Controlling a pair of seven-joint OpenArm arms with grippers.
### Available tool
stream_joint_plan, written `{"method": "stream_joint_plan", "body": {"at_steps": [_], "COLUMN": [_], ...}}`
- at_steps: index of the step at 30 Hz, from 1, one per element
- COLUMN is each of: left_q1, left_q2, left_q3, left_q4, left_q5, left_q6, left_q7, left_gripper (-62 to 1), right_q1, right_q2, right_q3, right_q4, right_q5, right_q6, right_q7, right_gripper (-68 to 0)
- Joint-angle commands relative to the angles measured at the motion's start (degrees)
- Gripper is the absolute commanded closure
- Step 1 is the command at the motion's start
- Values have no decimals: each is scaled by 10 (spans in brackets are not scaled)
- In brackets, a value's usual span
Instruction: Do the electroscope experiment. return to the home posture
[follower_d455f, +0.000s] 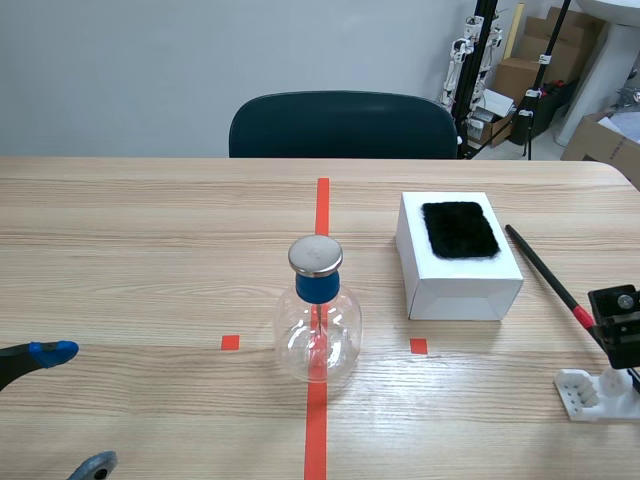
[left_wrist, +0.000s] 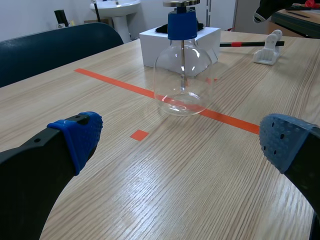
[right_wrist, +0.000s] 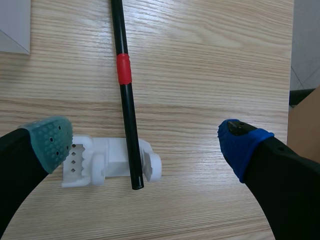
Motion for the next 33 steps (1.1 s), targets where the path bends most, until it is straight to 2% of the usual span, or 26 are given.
{"method": "stream_joint_plan", "body": {"at_steps": [1,12,23,25,27,33], "left_q1": [3,3,3,3,3,3], "left_q2": [-3,-3,-3,-3,-3,-3], "left_q3": [-3,-3,-3,-3,-3,-3], "left_q4": [8,8,8,8,8,8], "left_q5": [-6,-6,-6,-6,-6,-6], "left_q6": [-1,-1,-1,-1,-1,-1], "left_q7": [-28,-28,-28,-28,-28,-28], "left_gripper": [-623,-623,-623,-623,-623,-623], "right_q1": [7,7,6,0,-15,-85], "right_q2": [7,7,9,11,20,40], "right_q3": [5,5,5,6,6,7], "right_q4": [6,6,6,7,12,26], "right_q5": [0,-1,-27,-31,-31,-42], "right_q6": [-2,-2,-3,-2,-2,7], "right_q7": [4,4,9,35,85,273], "right_gripper": [-591,-591,-591,-591,-591,-591]}}
